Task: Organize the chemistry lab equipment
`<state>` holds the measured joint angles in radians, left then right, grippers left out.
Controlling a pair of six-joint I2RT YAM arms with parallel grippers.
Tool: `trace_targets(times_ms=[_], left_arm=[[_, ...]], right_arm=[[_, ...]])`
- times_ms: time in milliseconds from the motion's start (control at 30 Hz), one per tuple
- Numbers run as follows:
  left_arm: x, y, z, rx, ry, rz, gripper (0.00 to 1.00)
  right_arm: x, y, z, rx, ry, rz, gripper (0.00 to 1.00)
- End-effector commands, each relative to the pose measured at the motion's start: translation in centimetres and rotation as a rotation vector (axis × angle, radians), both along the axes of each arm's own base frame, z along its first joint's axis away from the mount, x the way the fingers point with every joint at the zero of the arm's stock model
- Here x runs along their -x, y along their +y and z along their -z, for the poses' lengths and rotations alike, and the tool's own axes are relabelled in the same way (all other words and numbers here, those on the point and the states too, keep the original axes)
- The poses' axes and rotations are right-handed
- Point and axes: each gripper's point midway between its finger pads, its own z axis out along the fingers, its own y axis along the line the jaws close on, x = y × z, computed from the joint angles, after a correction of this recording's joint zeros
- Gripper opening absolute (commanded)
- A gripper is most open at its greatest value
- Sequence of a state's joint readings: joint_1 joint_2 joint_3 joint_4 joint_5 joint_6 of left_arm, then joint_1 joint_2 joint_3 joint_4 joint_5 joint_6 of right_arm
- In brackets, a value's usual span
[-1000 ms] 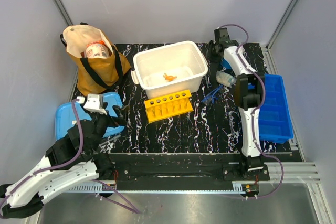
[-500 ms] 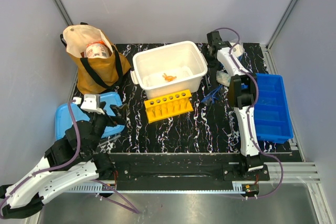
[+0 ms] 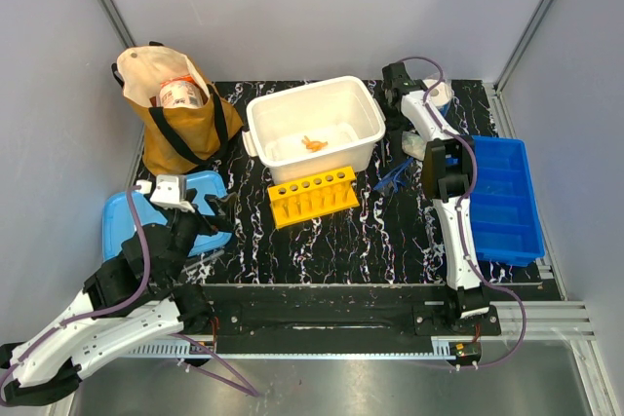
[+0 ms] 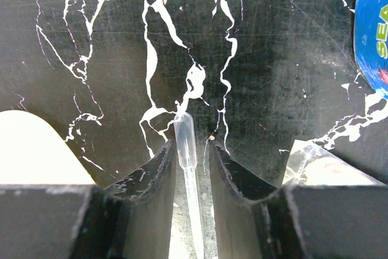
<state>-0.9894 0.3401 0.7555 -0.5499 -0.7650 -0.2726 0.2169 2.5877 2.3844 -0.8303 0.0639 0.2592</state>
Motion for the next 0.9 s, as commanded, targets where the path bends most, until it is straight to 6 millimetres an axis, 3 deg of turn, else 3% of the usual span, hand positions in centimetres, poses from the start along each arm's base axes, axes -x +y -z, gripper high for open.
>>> trace_targets(times_ms=[0,200,300,400,633,867], left_arm=[[-0.2,0.3,-1.0,0.035,-0.035,-0.024,0.99],[-0.1,0.4,-1.0,0.041,-0.037,-0.026,0.99],[-0.1,0.4,-0.9,0.040,-0.035,-0.026,0.99],[-0.1,0.4,-0.9,0.040,-0.033,-0.023,0.99],[0.0,0.4,-0.9,0.050,-0.034,-0.020,0.99],[0.0,-0.1,-0.8,0.049,-0.029,0.002,0.99]], right_arm=[[-0.5,0.5,-0.1,0.009,-0.018,0.003,0.33],[-0.2,0.1,0.2,0.027,-0.011,0.015,0.24],[-0.5,-0.5,-1.1,0.053,-0.042,0.028,0.15],[-1.0,-0.6,-3.8,0.052,-0.098,0.036,0.12],[-1.8,-1.0,-12.6,0.016,-0.270,0.068,0.07],[0.7,-2.4,-18.3,-0.017,-0.340,0.126,0.07]])
